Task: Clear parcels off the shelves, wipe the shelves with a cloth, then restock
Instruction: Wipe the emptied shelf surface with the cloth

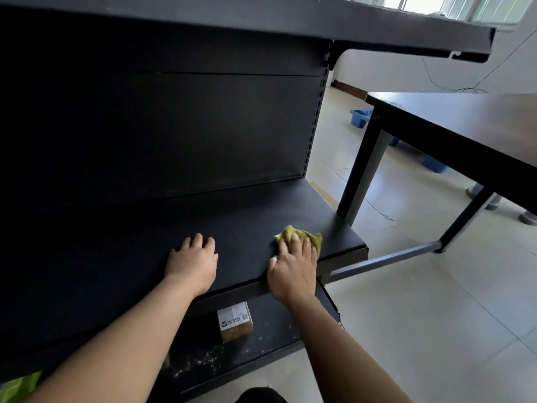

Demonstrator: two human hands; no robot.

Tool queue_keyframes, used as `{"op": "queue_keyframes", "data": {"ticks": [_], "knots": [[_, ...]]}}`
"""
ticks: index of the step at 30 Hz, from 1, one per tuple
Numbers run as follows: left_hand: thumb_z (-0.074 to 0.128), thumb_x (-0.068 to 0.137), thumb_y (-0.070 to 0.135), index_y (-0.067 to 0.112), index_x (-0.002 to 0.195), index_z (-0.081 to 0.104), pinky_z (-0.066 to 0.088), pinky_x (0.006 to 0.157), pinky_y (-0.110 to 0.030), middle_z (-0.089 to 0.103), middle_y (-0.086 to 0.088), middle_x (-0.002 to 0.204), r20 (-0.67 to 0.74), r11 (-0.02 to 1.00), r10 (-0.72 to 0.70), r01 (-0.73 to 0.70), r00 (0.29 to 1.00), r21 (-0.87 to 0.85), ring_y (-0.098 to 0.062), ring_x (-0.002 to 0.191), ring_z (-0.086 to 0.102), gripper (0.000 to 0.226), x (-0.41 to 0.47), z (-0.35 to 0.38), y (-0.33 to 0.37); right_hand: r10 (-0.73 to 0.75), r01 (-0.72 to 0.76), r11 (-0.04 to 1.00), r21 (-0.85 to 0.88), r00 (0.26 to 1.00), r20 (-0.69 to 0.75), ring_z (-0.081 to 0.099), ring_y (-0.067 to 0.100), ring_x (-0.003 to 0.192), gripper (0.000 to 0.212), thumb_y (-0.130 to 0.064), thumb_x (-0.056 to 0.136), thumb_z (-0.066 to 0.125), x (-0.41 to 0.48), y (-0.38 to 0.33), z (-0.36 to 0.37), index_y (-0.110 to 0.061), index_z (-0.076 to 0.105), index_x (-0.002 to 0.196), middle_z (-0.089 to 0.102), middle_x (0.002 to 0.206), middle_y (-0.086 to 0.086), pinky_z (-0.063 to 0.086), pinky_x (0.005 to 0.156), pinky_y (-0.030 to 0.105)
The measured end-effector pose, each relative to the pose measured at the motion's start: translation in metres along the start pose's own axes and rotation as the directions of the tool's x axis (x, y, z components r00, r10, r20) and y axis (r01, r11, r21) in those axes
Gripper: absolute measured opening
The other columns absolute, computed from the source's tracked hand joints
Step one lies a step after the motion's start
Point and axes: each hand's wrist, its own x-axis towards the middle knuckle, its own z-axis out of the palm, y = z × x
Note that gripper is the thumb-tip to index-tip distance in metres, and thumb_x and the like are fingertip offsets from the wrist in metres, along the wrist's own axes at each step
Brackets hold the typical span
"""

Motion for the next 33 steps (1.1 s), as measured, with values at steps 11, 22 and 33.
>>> {"op": "queue_keyframes", "data": {"ticks": [11,22,33], "knots": [[0.03,0.099,0.048,0.028,0.15,0.02,0.038,0.104,-0.041,0.022,0.001,0.157,-0.043,0.999,-0.03,0.031,0.999,0.016,-0.023,0.141,0.027,0.056,-0.003,-0.012,-0.043,0.098,-0.098,0.995,-0.006,0.986,0.134,0.006,0.034,0.146,0.055,-0.036,0.094,0.031,0.089,0.027,-0.005,-0.026,0.029,0.149,0.012,0.16,0.006,-0.002,0.117,0.046],[0.02,0.1,0.051,0.032,0.151,0.013,0.033,0.107,-0.041,0.012,0.003,0.16,0.008,0.997,-0.059,0.058,0.998,0.048,-0.023,0.145,0.019,0.055,-0.003,-0.007,-0.07,-0.078,0.069,0.997,0.044,0.961,0.264,-0.004,0.032,0.147,0.055,-0.034,0.096,0.03,0.172,-0.049,0.015,-0.03,0.024,0.151,0.003,0.162,0.0,-0.006,0.119,0.044],[0.018,0.1,0.049,0.032,0.151,0.012,0.035,0.103,-0.042,0.01,0.003,0.16,0.003,0.995,-0.093,0.093,0.996,0.026,-0.025,0.146,0.016,0.054,-0.001,0.002,-0.074,-0.474,0.463,0.879,0.111,0.873,0.111,0.015,0.024,0.145,0.054,-0.025,0.092,0.041,0.087,-0.106,0.032,-0.031,0.038,0.145,0.028,0.155,0.001,-0.001,0.12,0.041]]}}
